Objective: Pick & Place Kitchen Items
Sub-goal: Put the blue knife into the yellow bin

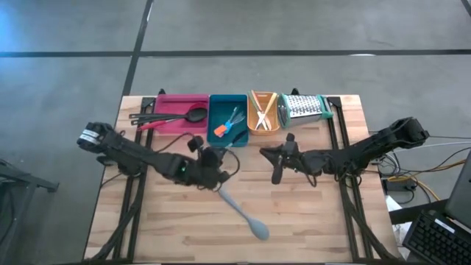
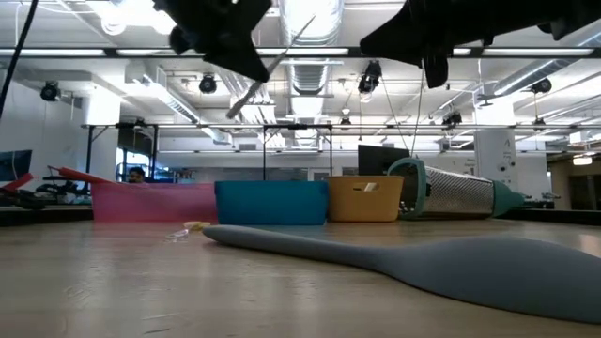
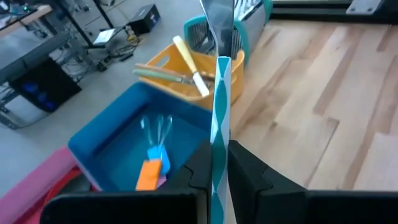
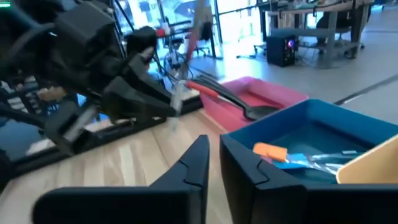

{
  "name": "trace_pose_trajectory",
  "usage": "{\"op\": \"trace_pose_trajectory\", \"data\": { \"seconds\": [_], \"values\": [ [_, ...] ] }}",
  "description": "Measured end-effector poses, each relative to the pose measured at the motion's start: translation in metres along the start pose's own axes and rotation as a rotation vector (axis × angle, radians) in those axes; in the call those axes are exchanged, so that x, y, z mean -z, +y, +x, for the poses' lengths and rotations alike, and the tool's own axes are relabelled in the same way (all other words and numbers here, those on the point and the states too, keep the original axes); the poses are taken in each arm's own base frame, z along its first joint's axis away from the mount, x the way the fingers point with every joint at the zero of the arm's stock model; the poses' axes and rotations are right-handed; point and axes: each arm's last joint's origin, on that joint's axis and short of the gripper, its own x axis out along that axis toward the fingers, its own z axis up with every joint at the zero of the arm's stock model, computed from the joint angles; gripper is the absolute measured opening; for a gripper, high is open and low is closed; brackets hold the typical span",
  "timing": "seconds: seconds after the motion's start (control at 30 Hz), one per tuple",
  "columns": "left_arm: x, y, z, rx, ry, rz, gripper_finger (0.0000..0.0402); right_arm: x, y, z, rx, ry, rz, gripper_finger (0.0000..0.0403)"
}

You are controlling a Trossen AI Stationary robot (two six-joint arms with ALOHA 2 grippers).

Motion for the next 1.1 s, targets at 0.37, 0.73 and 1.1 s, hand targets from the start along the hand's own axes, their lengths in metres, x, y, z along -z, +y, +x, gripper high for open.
{"op": "trace_pose_trajectory", "data": {
  "seconds": [0.37,0.73,1.1],
  "values": [
    [-0.03,0.015,0.032,0.106,-0.079,0.003,0.0028,-0.01,-0.01,0.009,0.049,-0.048,0.003,0.0144],
    [-0.048,0.022,0.042,0.17,-0.187,-0.038,0.0028,-0.019,-0.018,0.014,0.073,-0.105,0.02,0.0206],
    [-0.056,0.026,0.068,0.285,-0.245,-0.084,0.0028,-0.023,-0.017,0.014,0.067,-0.138,-0.001,0.0209]
  ]
}}
